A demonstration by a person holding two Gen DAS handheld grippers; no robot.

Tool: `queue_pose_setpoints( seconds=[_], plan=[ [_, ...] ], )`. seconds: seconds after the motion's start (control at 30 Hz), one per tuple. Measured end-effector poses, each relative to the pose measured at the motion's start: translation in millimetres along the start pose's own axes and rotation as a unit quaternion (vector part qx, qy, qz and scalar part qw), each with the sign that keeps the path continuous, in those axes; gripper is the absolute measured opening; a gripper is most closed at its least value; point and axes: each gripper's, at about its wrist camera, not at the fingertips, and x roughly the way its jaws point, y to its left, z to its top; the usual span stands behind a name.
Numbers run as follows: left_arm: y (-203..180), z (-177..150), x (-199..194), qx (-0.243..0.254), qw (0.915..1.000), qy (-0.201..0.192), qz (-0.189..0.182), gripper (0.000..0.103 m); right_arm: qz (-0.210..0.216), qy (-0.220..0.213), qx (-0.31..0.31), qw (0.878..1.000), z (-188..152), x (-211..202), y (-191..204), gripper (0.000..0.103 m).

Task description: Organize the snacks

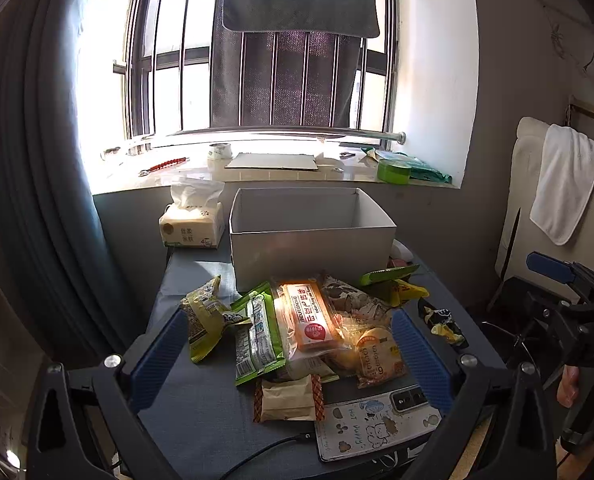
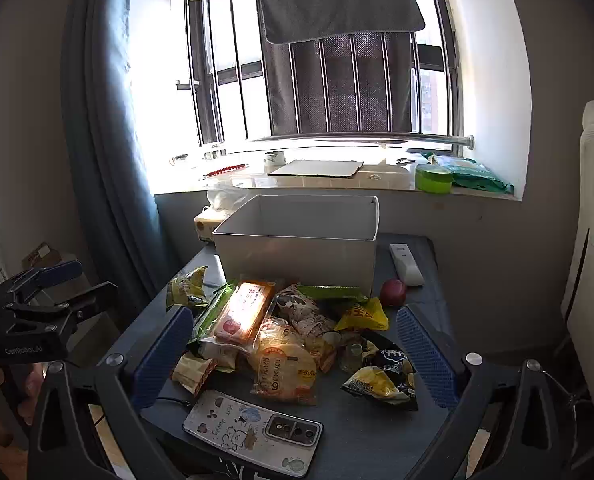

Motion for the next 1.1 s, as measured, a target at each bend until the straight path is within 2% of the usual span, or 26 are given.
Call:
queue_pose_setpoints(
  seconds=[1.1],
  plan=[
    [0.0, 0.9, 2.0, -0.004, 1.0, 0.006, -0.004, 0.103, 0.005, 0.003, -0.004, 1.0, -2.7, 0.9, 1.3, 0.103]
  ],
)
